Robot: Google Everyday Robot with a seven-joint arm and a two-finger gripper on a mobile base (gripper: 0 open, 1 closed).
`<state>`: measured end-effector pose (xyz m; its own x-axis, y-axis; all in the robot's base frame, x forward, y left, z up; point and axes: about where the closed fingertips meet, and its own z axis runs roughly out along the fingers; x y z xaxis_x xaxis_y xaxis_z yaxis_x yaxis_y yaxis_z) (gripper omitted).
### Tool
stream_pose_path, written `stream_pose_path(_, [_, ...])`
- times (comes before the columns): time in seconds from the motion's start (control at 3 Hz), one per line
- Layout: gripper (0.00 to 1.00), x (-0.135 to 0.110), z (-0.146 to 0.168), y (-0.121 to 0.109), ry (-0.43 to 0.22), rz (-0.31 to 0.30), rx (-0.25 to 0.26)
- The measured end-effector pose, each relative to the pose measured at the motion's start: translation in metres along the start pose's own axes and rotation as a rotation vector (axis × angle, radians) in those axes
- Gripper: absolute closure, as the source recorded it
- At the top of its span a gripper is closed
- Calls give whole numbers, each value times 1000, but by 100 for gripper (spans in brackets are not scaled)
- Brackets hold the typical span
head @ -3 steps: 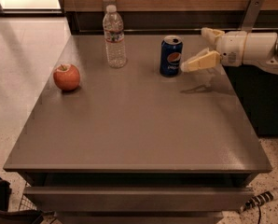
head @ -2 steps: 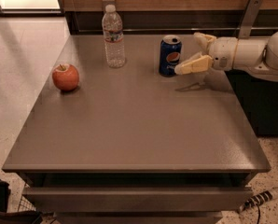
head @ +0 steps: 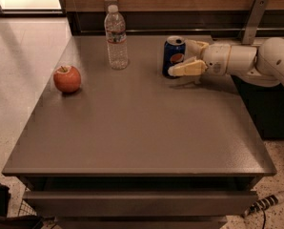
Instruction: Knock pepsi can over
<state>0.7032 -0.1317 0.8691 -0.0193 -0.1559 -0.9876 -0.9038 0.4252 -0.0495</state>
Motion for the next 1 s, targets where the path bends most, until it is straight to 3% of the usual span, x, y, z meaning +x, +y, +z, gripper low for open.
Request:
stream_pose_path(0.67, [61,0,6,2,-1,1,-10])
stream_pose_path(1.0, [93,0,10,4,-2,1,-17])
